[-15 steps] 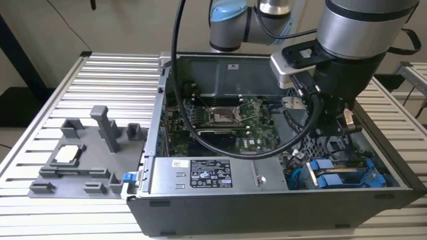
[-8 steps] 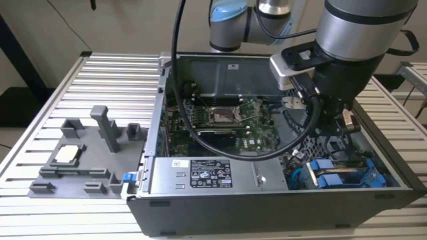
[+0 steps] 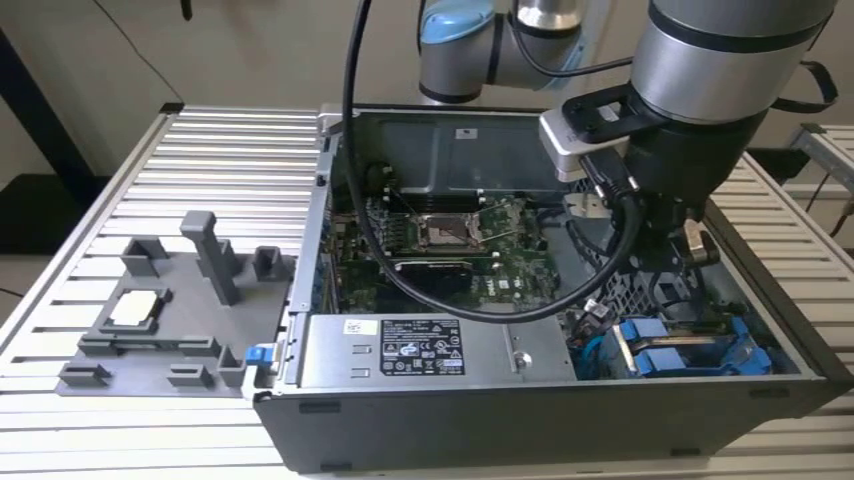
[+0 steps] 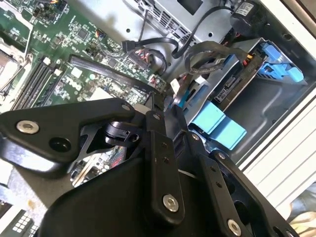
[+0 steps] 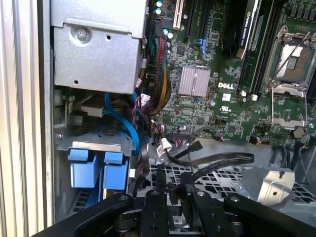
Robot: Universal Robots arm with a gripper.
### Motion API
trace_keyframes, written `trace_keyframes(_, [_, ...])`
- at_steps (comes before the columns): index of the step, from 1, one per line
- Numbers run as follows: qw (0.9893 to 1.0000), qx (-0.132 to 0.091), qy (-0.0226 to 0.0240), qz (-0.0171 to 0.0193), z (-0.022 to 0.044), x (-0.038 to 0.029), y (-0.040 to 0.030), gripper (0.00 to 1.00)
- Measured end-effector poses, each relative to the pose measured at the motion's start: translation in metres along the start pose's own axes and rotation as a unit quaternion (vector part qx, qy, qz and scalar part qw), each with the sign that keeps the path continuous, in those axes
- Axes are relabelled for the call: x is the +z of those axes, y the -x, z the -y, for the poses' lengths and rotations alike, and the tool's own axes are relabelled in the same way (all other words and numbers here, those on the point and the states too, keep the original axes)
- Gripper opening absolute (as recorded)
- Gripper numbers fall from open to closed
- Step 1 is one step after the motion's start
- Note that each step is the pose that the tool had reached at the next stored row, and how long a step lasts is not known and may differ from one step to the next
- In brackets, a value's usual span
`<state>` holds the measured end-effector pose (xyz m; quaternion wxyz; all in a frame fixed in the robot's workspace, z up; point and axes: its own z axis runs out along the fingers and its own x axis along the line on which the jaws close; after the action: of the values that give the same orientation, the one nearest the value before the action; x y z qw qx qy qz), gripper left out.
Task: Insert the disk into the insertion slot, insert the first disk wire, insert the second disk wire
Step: 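Insert the first disk wire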
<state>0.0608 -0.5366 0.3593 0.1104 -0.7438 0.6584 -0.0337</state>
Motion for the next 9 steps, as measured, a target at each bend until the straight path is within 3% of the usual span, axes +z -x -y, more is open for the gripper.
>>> trace_keyframes(9, [1.0000,0.000,-0.0001,0.0001,0.0000,0.0000,0.0000,0.25])
